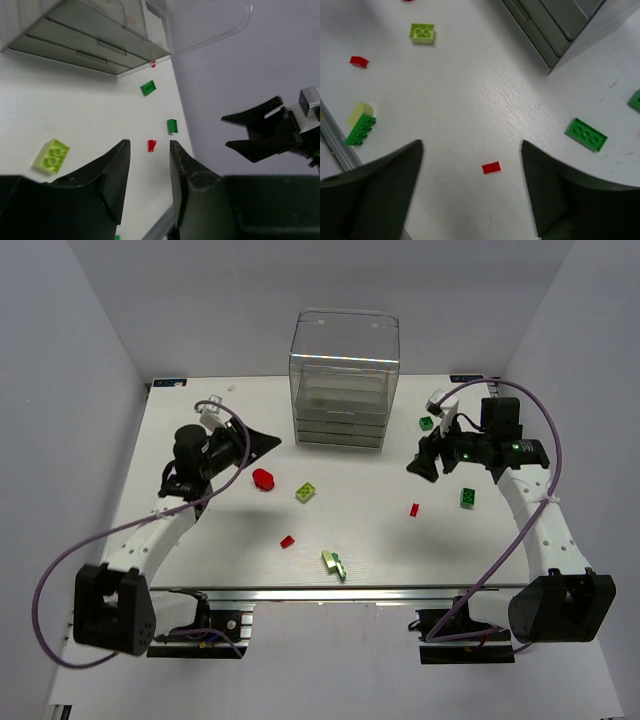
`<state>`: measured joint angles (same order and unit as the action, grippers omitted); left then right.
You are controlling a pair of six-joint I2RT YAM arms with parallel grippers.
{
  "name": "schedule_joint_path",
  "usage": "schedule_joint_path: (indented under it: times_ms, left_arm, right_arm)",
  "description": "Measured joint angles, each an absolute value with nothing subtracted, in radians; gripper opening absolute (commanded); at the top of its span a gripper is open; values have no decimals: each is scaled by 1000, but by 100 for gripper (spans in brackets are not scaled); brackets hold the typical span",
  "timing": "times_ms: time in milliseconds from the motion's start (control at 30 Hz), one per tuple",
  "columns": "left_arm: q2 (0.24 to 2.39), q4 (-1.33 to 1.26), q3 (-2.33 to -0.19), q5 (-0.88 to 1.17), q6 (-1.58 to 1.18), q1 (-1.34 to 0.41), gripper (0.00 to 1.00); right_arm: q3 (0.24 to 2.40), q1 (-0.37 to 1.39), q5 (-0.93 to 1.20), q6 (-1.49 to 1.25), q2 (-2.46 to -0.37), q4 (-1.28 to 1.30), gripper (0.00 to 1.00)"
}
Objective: Sort the legos into containers by color
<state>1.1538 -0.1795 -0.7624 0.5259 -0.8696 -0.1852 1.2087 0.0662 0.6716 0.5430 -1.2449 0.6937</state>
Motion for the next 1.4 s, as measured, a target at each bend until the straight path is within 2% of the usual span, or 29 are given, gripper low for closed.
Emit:
schedule_joint_path:
  times_ms: [33,67,100,133,167,200,233,267,433,500,600,700,867,1233,1400]
  left_arm:
    - [1199,-215,-772,529,-889,-196,61]
    - [1242,-241,-783,529,-908,-210,66]
    - [1282,-260,-796,523,-930,-225,69]
    - [1328,-274,-814,515,-947,-245,70]
    - [1369,-285,-837,507,-960,-263,71]
    - [1414,-300,-863,497,-975,-284,71]
    - [1452,-312,-888,485,-989,-303,71]
    - [1488,-324,-913,471,-999,-321,71]
    - [1612,-420,-974,348,-1076,-412,64]
    - [1650,-479,-970,283,-1106,-448,58]
    - [1712,-554,-970,189,-1142,-485,55]
    - [1790,-606,-997,117,-1169,-507,52]
    - [1915,-633,-1103,36,-1200,-526,50]
    - [2008,-662,-1192,-42,-1262,-530,46]
    - [2046,-683,-1222,-42,-1285,-533,37]
  right_arm:
    - [1205,67,688,529,-1243,682,43]
    - [1196,68,712,483,-1242,654,27]
    - [1186,71,720,428,-1242,620,16]
    - [1176,73,723,381,-1243,590,17]
    - [1166,73,720,323,-1245,562,26]
    - [1156,73,711,262,-1247,537,54]
    - [1149,72,703,208,-1250,514,61]
    - [1143,72,691,165,-1256,493,62]
    - [1121,72,652,-25,-1283,416,58]
    - [1106,72,651,-80,-1285,392,52]
    - [1091,72,653,-138,-1285,363,44]
    - [1081,72,654,-169,-1285,332,41]
    - [1050,69,654,-186,-1281,295,38]
    - [1035,65,637,-190,-1269,258,36]
    - [1033,65,632,-180,-1268,258,35]
